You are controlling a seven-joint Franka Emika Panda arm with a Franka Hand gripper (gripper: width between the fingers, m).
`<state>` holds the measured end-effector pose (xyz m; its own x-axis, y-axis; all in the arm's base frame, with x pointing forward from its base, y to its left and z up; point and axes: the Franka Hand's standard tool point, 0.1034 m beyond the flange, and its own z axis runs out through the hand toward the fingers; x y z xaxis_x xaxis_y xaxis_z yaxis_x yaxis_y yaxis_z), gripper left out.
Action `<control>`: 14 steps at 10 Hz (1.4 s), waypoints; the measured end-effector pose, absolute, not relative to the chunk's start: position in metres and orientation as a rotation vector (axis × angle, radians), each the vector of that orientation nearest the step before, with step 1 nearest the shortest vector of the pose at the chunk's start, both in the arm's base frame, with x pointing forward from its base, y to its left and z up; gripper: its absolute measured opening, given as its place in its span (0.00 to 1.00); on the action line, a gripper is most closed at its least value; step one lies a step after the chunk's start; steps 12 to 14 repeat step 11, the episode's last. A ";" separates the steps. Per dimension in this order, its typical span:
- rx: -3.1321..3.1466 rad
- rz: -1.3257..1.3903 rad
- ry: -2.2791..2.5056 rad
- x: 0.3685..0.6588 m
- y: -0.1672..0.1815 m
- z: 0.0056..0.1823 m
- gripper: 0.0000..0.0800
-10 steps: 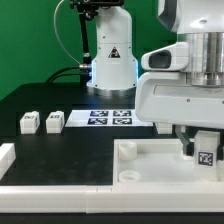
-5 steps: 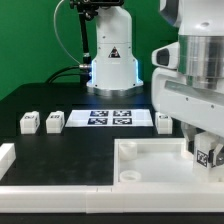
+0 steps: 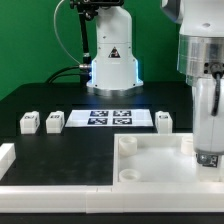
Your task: Assemble one leg
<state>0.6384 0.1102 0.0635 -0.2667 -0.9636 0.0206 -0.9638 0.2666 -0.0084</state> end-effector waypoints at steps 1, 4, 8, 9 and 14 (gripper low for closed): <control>1.887 0.026 -2.499 0.638 0.110 0.063 0.36; 1.923 0.024 -2.471 0.638 0.110 0.063 0.68; 1.980 0.028 -2.483 0.631 0.130 0.092 0.81; 1.988 0.019 -2.486 0.629 0.133 0.102 0.81; 1.984 0.019 -2.481 0.628 0.132 0.097 0.81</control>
Offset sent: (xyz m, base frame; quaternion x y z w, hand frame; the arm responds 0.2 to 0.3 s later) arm 0.0000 0.0000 0.0000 0.0000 0.0000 0.0000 1.0000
